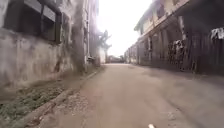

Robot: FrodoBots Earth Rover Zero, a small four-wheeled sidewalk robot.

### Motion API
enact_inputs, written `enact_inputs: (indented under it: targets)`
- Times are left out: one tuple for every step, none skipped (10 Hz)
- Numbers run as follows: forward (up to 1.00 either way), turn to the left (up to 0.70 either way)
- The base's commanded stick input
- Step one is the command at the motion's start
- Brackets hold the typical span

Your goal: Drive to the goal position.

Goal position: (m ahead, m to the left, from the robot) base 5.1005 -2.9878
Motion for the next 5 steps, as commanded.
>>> enact_inputs:
  targets:
    - [0.5,0.0]
    - [0.5,0.0]
    - [0.5,0.0]
    - [0.5,-0.05]
    - [0.5,-0.16]
